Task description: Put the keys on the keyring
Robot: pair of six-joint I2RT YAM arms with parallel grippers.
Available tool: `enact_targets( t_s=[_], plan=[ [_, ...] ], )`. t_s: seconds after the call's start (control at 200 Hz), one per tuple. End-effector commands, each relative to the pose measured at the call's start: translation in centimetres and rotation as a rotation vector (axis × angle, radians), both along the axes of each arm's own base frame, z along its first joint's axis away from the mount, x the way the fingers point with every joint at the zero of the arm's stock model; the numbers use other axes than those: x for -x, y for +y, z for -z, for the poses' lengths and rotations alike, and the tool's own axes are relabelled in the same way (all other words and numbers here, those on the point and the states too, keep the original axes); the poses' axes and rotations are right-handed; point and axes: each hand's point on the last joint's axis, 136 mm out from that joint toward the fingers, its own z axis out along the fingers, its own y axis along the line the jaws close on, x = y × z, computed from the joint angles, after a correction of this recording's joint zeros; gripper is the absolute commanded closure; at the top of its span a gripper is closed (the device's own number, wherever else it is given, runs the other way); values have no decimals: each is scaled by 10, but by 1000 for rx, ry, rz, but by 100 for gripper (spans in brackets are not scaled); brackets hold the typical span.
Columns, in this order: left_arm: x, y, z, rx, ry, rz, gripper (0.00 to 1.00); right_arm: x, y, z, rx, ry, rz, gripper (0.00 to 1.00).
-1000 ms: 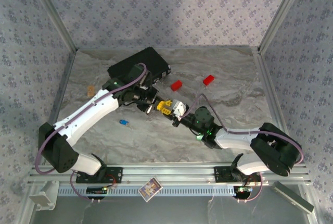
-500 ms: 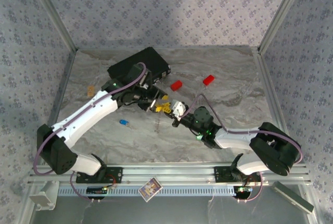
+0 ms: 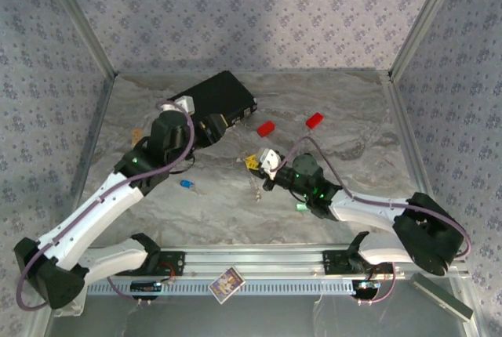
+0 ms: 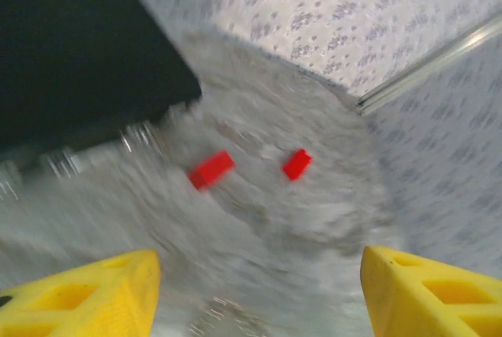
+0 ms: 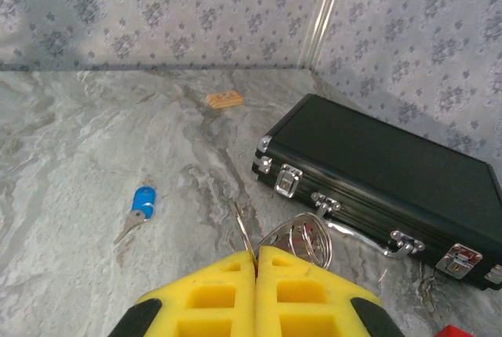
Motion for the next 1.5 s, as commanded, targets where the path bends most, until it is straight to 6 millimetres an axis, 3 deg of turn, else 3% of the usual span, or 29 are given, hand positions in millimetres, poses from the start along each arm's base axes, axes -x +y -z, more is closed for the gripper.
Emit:
enact_targets(
  t_s=[0.0,0.235,0.515,0.949,1.494],
  plan=[
    [1,-1,-15,-416,-399,192,30,10,2,-13,60,11,-76,100],
    [27,-16,37,-703,-522,534,35,19,-7,-18,183,52,-137,100],
    [77,-46,65,-570,-615,852,42,28,-11,-22,214,71,-181,100],
    [93,-76,95,-497,-550,976,50,31,-4,-19,202,87,-210,100],
    [93,-81,102,-481,-547,992,77,36,8,-23,182,90,-245,100]
  ],
)
